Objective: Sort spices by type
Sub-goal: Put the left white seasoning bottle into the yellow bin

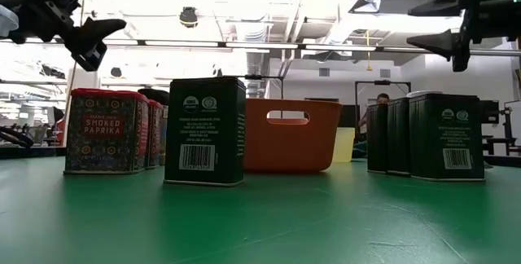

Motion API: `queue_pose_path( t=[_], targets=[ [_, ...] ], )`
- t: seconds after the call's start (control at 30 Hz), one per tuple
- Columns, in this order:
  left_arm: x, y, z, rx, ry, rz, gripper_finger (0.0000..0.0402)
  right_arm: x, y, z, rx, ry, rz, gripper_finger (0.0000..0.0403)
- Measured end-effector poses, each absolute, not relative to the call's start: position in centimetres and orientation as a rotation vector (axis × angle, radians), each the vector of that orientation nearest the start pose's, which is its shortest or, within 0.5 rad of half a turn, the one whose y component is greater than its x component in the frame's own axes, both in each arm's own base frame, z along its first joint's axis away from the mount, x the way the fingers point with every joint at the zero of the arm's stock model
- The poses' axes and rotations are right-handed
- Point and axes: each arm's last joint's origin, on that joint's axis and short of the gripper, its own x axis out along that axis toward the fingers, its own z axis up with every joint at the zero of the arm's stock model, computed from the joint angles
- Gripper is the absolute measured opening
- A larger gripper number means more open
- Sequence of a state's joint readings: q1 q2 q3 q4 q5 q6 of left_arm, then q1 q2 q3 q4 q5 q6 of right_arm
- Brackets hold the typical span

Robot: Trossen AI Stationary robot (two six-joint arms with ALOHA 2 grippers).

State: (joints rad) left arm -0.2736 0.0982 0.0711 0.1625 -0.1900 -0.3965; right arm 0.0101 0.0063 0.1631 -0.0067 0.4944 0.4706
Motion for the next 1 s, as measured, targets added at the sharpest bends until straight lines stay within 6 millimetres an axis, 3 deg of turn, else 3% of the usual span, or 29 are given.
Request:
queue_pose_path(
  t=[0.2,0.37,0.63,0.77,1.0],
  targets=[
    [9.6,-2.1,19.9,-0.503,-0.126,-0.106,0.0239,8.8,-0.8,22.1,0.428,-0.167,-0.278,0.0296],
    [9.0,-1.9,22.3,-0.421,-0.089,-0.069,0.0239,11.3,-0.4,23.9,0.324,-0.003,-0.254,0.0296],
    [9.0,-1.7,26.1,-0.322,0.102,0.026,0.0239,19.3,0.5,28.6,0.091,0.487,-0.259,0.0295],
    [9.5,-2.1,27.5,-0.312,0.145,0.002,0.0239,21.6,1.2,30.9,0.087,0.789,-0.296,0.0295],
    [11.3,-2.6,28.0,-0.299,0.199,0.029,0.0239,24.1,3.5,31.3,-0.01,1.19,-0.313,0.0295]
  ],
)
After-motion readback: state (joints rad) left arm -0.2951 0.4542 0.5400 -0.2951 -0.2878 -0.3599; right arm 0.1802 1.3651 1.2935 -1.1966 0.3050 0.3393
